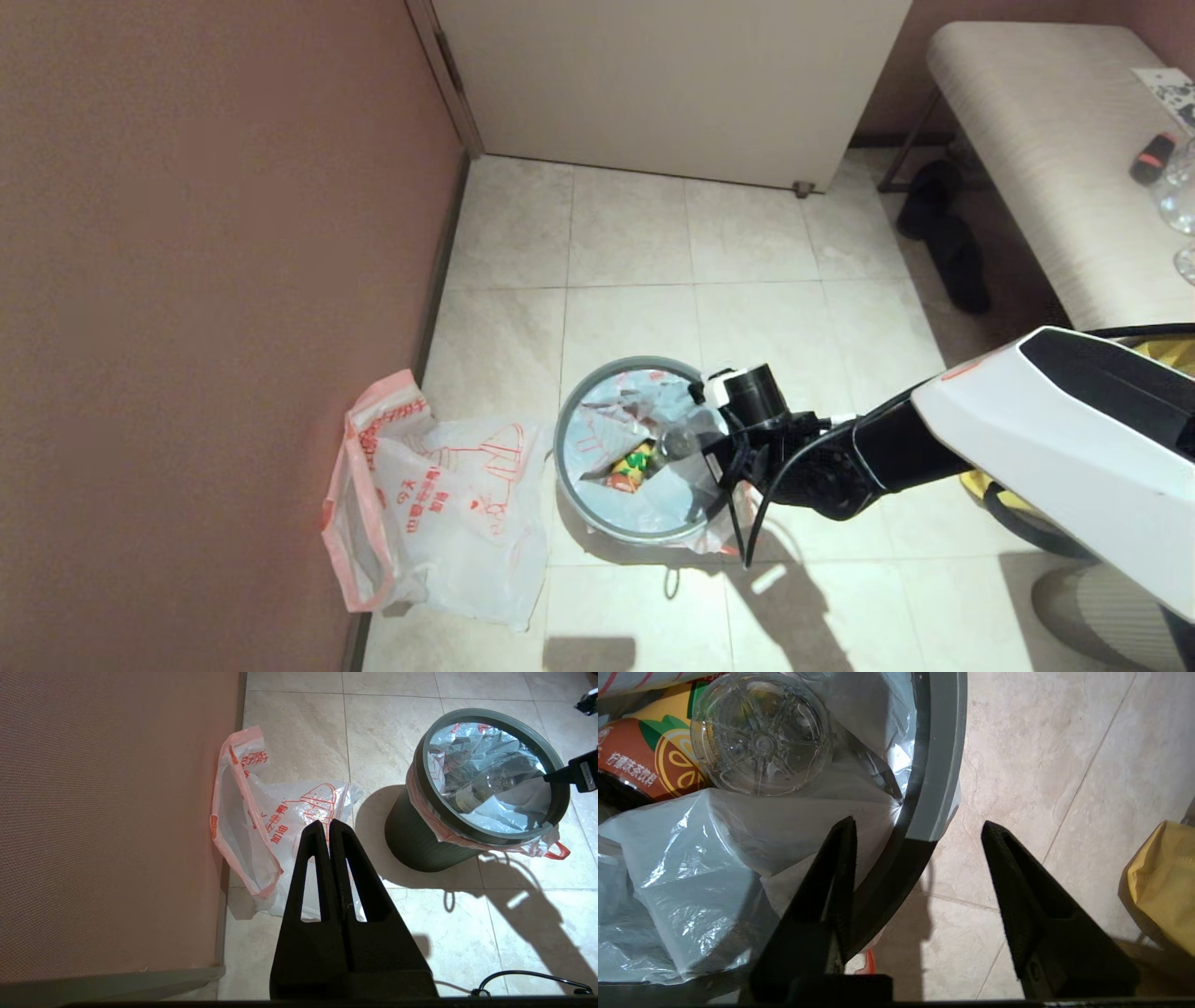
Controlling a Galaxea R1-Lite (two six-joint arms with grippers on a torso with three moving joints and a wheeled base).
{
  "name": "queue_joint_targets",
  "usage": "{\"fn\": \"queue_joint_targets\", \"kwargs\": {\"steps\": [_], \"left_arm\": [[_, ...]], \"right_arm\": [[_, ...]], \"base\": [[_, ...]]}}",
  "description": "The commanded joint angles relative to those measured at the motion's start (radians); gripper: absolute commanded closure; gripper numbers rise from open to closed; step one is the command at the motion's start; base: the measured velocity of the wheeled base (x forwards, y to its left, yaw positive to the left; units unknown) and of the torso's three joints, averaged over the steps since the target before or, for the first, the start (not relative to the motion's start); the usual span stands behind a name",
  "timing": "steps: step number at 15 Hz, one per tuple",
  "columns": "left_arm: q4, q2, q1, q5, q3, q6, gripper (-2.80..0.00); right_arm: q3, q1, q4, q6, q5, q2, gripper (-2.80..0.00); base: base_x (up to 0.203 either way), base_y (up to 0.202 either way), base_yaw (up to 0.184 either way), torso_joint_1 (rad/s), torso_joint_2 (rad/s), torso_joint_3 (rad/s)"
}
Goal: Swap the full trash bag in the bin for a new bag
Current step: Place the trash can ring on the floor
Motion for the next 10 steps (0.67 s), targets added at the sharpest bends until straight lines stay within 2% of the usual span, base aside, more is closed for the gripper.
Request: {"fn": "queue_joint_targets", "kwargs": {"steps": [1, 10], "left_arm": [[-0.001, 0.001, 0.0, 0.002, 0.0, 0.0, 0.0], [-0.001, 0.001, 0.0, 0.001, 0.0, -0.001, 0.0]], "right_arm": [[0.0, -0.001, -0.003, -0.005, -0.003, 0.01, 0.0], [0.003, -0.001, 0.003, -0.003, -0.003, -0.03, 0.0]], "base": [[0.0, 0.0, 0.0, 0.0, 0.0, 0.0], [0.0, 0.0, 0.0, 0.0, 0.0, 0.0]]}}
